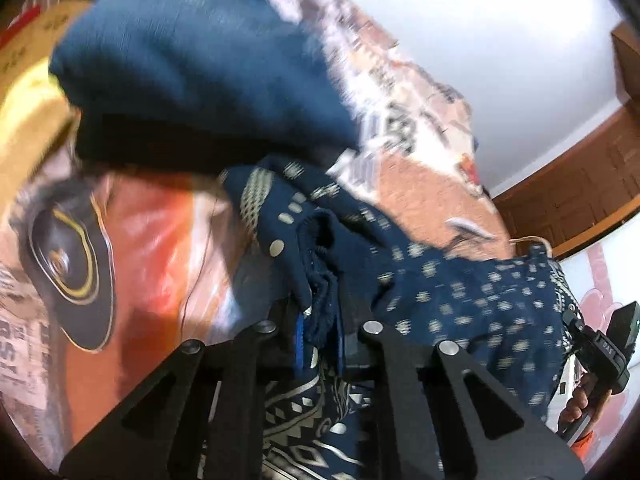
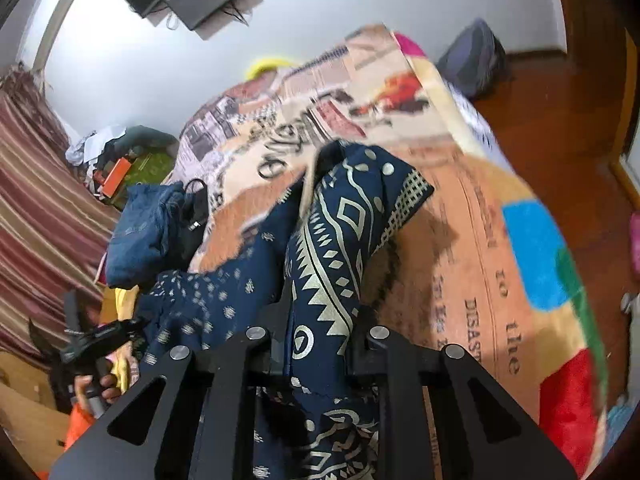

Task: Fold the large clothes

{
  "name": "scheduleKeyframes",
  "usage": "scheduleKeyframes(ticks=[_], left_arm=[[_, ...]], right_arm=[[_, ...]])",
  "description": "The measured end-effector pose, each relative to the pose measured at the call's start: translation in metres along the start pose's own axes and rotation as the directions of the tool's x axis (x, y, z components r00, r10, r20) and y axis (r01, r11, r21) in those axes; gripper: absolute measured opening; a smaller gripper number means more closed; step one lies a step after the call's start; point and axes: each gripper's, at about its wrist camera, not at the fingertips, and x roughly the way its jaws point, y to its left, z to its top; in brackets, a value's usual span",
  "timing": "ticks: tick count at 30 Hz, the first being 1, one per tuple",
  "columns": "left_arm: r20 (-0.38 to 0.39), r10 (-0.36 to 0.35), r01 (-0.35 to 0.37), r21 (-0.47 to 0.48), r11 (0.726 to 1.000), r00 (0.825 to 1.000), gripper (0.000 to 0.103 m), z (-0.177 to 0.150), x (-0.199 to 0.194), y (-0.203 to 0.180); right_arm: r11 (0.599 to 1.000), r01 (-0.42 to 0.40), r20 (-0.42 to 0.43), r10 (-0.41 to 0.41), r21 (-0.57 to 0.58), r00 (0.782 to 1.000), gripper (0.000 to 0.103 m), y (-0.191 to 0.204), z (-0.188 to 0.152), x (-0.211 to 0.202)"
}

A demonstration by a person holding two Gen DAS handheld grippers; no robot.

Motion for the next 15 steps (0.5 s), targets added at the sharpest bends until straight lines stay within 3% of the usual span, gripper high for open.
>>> scheduleKeyframes(ticks=[7,9,15], left_arm=[[0.16,-0.037,0.013,0.153,0.988,0.986,0.009,0.016,-0.068,-0.057],[0.225,-0.038,-0.009,0.206,0.979,0.974,0.009,0.024,-0.09,-0.072],[0.339,-0.061,-0.025,0.244,0.969,0.939,0.009,0.063,-0.127,-0.091]], right_arm=[[0.993,-0.041,0.091,0.052,-0.112,0.994,0.014,0.047,0.025,-0.03],[0.989,-0.046,0.122,0.063,-0.138,0.991,0.014,0.057,0.035,-0.038],[0.983,-0.047,0.213,0.084,-0.176,0.973,0.014,0.074,0.074,-0.047]])
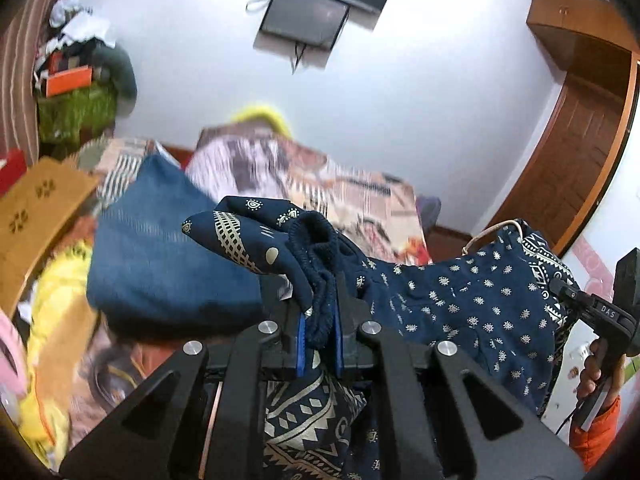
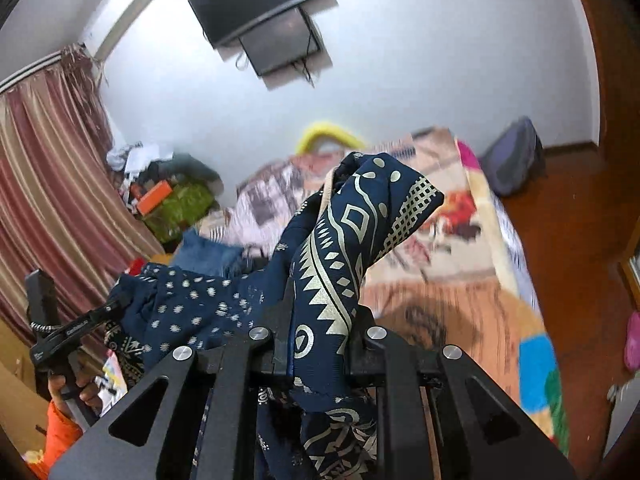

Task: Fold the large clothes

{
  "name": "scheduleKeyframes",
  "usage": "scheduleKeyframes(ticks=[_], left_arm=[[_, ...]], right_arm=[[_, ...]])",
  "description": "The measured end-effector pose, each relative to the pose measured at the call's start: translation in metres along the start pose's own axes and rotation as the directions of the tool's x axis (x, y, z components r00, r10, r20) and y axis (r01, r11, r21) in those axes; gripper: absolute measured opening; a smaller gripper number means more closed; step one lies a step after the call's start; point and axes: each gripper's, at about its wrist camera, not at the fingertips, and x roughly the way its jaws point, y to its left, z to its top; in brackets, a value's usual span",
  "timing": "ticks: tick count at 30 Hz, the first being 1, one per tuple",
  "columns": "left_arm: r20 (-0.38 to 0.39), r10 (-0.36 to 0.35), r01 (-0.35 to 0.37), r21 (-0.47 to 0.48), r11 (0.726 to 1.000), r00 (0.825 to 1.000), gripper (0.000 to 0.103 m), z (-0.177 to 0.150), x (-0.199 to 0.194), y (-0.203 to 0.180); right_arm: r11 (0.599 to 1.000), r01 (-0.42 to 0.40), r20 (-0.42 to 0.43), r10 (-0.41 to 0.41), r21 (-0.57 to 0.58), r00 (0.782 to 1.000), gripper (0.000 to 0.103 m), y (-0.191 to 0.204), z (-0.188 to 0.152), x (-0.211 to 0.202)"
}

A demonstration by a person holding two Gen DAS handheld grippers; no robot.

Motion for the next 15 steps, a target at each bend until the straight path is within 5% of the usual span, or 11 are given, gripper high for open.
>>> scheduleKeyframes(ticks=[8,12,15], left_arm=[[-0.024,0.006,-0.007,-0.023,1.0,1.0,0.009,0.029,0.057,0.022],[-0.08,0.076,-0.075,0.018,0.997,0.994,0.009,0.019,0.11,0.038],[-0.184,0.132,-0.128,0.036,0.991,0.974,0.009,0.001,0.162,0.061]], right_arm=[[0.998,0.055,-0.024,-0.055,-0.001,0.998,0.014,-0.018,0.017,0.055],[0.996,0.085,-0.093,-0.083,0.019,0.992,0.014,-0.039,0.008,0.089],[0.991,0.117,-0.177,-0.105,0.06,0.979,0.014,-0.065,-0.006,0.126]])
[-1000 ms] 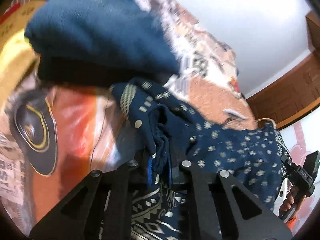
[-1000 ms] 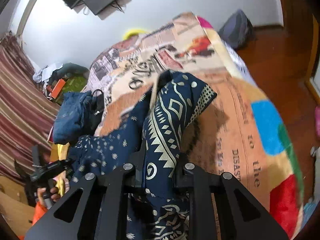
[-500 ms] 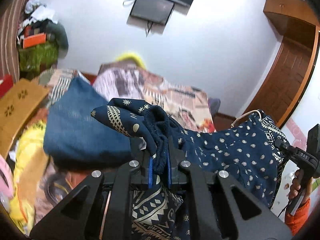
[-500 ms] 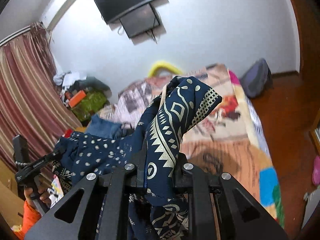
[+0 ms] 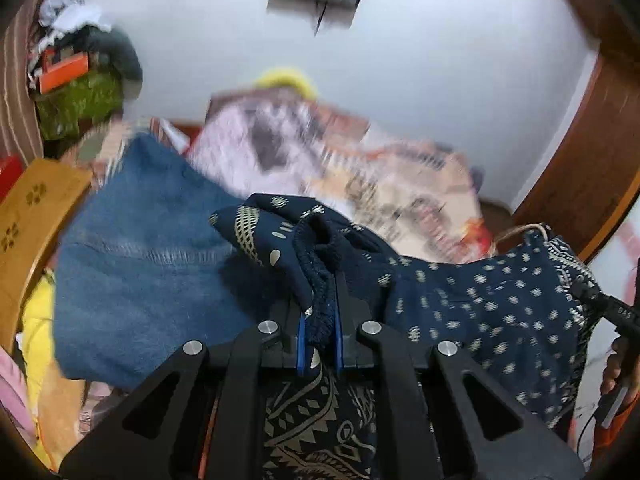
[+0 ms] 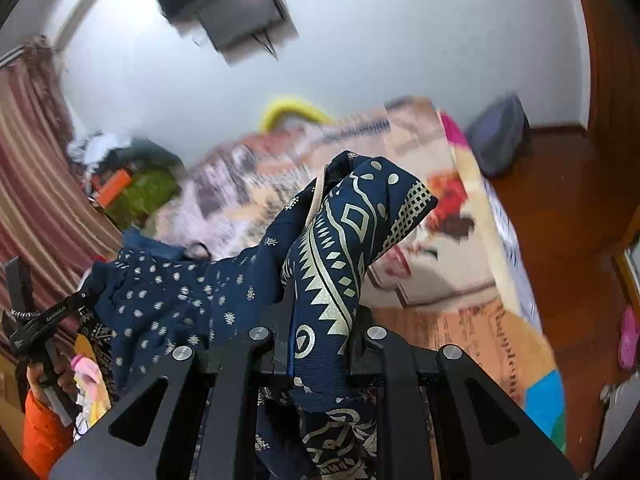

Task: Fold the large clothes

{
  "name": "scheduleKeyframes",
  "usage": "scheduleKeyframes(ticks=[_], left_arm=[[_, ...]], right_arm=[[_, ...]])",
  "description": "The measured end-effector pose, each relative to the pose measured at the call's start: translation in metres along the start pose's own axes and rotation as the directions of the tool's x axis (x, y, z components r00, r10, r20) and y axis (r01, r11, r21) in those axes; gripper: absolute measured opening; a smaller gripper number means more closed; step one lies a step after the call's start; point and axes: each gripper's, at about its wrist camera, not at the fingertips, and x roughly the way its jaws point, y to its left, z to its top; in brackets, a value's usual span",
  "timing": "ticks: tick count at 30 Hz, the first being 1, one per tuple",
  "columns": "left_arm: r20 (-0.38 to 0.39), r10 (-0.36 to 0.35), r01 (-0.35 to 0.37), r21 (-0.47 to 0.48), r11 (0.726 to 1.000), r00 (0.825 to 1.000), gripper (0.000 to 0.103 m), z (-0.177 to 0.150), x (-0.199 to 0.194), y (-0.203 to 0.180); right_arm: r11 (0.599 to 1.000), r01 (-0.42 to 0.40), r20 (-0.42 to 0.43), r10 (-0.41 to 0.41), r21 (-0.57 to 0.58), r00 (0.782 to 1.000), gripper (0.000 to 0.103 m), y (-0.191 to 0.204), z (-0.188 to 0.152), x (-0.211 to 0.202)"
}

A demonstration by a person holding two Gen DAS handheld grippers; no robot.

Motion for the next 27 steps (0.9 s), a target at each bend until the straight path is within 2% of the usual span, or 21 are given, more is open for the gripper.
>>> scheduleKeyframes(ticks=[3,5,8,12,16,19,27], left_arm=[[-0.099,0.026,-0.029,-0.037,0.999,0.995,0.01,-0.01,0.043,0.019],[-0.125,0.029,-0.036,-0.054,0.998,0.992,0.011,-0.017,0.058,0.028],[-0.124,-0.009,-0.001,-0.085,0.996,0.992,0.017,-0.023,0.061,0.035],[-0.128,0.019,-0.027,-0.059,0.998,0.992,0.029,-0.028,0.052,0.032],[-0.149,0.043,-0.049,-0.032,0.998,0.988,0.029,-0.031,0.04,0.025],[-0.152,0.054,-0.056,-0.003,0.998,0.987,0.029,-0.037,0.025,0.018],[-0.121,0.094,-0.081,0.106,0.991,0.988,0.029,-0.058,-0.032,0.0]], right_arm=[[0.998,0.057,-0.082,-0.053,0.039,0.995,0.014,-0.025,-0.013,0.038],[0.996,0.079,-0.107,-0.073,0.051,0.992,0.014,-0.036,-0.02,0.049],[0.994,0.048,-0.112,-0.037,0.094,0.993,0.018,-0.051,-0.026,0.05],[0.996,0.071,-0.122,-0.064,0.06,0.991,0.024,-0.047,-0.023,0.042],[0.992,0.123,-0.14,-0.125,-0.024,0.982,0.026,-0.035,-0.025,0.03],[0.986,0.156,-0.13,-0.163,-0.068,0.978,0.032,-0.026,-0.03,0.012],[0.978,0.151,-0.057,-0.161,-0.144,0.985,0.045,0.003,-0.048,-0.058]])
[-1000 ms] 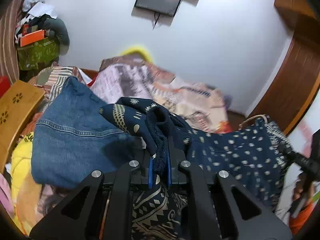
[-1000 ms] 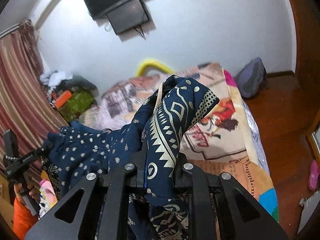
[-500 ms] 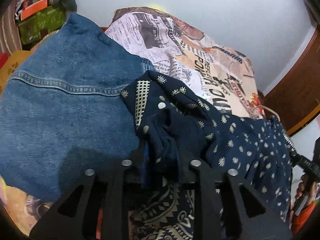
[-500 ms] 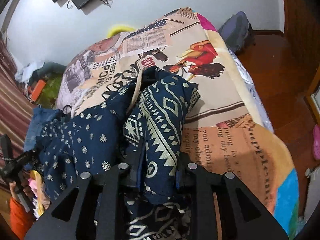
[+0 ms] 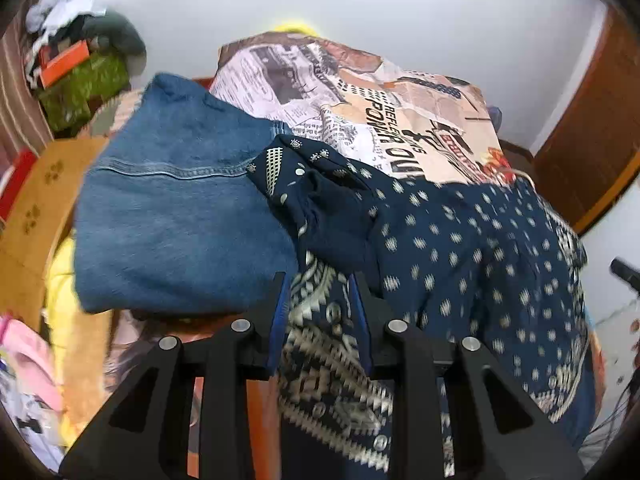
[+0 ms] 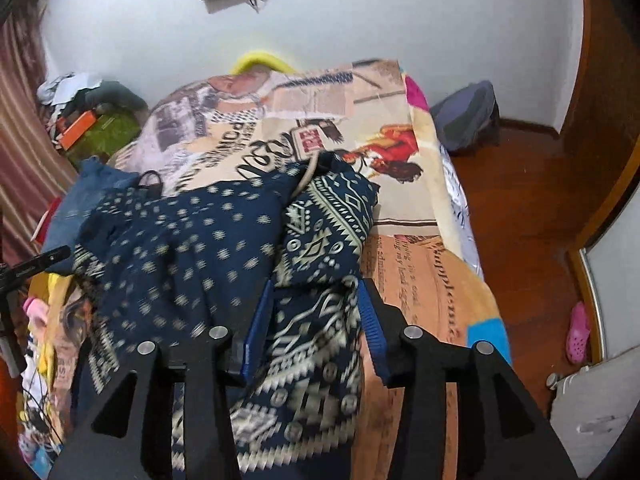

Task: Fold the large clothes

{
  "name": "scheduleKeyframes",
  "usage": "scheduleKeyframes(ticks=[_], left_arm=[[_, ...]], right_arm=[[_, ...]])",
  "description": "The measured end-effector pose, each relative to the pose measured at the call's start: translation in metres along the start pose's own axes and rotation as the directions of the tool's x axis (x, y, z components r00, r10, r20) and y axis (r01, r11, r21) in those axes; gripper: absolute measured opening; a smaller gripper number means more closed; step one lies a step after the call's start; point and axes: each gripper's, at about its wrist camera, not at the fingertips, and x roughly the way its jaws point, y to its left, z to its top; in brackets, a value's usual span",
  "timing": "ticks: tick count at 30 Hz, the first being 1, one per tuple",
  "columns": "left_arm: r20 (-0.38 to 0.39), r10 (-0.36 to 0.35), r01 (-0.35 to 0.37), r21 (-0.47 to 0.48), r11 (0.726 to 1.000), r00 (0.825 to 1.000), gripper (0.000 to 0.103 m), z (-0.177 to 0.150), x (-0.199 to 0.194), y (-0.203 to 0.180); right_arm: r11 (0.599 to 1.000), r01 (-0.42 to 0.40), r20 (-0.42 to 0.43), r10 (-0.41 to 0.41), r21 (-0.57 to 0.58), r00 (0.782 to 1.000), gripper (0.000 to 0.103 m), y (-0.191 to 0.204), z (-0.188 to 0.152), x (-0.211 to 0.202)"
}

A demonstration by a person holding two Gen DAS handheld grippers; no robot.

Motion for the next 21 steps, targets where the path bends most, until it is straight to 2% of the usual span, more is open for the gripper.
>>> scheduleKeyframes(ticks=[3,5,7,9,12,15,21], left_arm=[[0.011,-0.007,0.006,0.027,1.0,1.0,0.037,-0.013,-0.022,-0.003],[0.02,-0.003,0.002,0.031,1.0,1.0,0.047,-0.025,-0.037,-0.003],[0.031,0.017,-0.018,0.031,0.999,0.999,0.064,-0.035,-0.047,-0.002],[0.04,0.035,-0.036,0.033,0.999,0.999,0.065,-0.046,-0.054,0.0],[0.015,0.046,-0.047,0.044,0.998,0.999,0.065,-0.067,-0.06,0.004],[-0.017,0.042,-0.042,0.046,0.998,0.999,0.065,-0.089,-0.059,0.01],[-0.12,0.029,-0.024,0.041,0.999,0.992,0.065,-0.134,-0.044,0.019]], right_arm=[[1.0,-0.005,0.038,0.006,-0.016,0.999,0.047,0.006,-0.008,-0.024],[1.0,-0.004,0.054,0.005,-0.029,0.999,0.048,0.011,-0.014,-0.037],[0.999,-0.007,0.064,0.01,-0.039,0.998,0.048,0.014,-0.02,-0.047],[0.999,-0.013,0.067,0.016,-0.05,0.998,0.051,0.016,-0.027,-0.055],[0.998,0.002,0.078,0.003,-0.066,0.997,0.061,0.019,-0.042,-0.065],[0.997,0.017,0.069,-0.011,-0.081,0.998,0.061,0.019,-0.059,-0.069],[0.999,0.019,-0.001,-0.019,-0.04,1.0,0.061,0.009,-0.103,-0.065]])
